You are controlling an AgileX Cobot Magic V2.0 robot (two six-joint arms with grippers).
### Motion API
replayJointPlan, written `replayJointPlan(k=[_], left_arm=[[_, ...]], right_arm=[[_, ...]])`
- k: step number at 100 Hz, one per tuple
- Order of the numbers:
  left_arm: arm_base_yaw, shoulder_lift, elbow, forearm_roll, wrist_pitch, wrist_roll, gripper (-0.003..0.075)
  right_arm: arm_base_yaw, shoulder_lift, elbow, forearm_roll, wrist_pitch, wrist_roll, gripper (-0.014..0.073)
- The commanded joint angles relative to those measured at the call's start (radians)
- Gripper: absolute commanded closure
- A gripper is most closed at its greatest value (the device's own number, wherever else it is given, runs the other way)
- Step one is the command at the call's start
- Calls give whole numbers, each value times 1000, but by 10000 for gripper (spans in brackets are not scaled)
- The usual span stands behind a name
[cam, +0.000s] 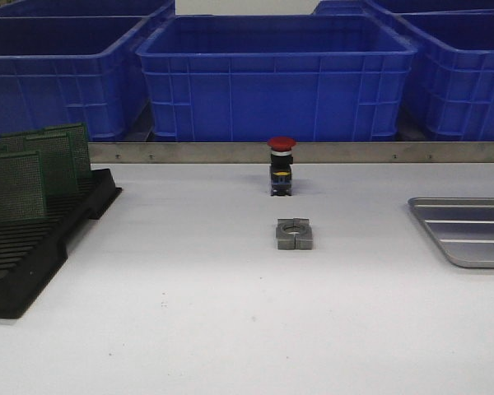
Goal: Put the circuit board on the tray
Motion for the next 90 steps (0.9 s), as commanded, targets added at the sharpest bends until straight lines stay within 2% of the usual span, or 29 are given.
replayJointPlan(k=[1,72,90], left_arm=[[-4,-32,48,-1,-89,-8,741],[4,-31,26,20,-134,-8,741],[7,-31,-94,25,12,-8,741]], right_arm=[[-4,-25,-13,-1,-83,-1,655],[-4,-25,-13,-1,-84,-1,655],[-4,-25,-13,-1,-84,-1,655]])
